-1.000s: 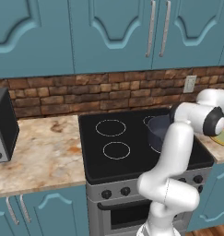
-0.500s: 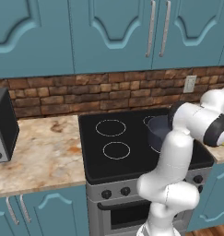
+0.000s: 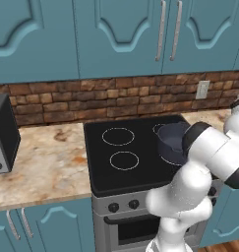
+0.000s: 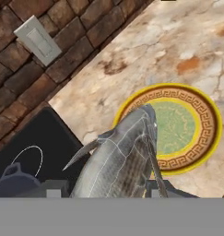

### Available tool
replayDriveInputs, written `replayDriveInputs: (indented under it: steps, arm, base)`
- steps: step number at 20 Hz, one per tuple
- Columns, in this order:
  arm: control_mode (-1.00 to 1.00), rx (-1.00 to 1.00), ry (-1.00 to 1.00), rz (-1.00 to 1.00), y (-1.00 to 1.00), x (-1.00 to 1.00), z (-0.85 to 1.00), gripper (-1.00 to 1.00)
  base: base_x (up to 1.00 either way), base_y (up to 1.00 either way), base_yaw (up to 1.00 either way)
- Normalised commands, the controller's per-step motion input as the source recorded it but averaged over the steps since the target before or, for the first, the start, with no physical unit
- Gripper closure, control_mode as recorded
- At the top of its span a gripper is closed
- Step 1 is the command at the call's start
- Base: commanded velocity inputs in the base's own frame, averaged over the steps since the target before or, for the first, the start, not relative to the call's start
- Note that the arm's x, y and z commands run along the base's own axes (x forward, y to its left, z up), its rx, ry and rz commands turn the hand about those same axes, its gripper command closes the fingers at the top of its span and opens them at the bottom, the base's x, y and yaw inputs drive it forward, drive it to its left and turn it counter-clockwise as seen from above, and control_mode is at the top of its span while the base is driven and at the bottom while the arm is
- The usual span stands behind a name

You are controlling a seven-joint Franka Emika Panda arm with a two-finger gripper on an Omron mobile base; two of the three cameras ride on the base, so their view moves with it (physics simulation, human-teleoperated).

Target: Retrieve the frozen meat and place it in the pot on a burner. Then turn the burner on.

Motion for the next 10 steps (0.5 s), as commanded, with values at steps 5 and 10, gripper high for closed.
replayDriveInputs:
  steps: [5, 10]
  arm:
    - [-1.00, 0.00, 0.00, -0.07, 0.72, -0.22, 0.16, 1.00]
    - [-1.00, -0.02, 0.00, 0.05, 0.66, -0.01, 0.26, 1.00]
  base:
    - [0.00, 0.00, 0.00]
    - [0.00, 0.00, 0.00]
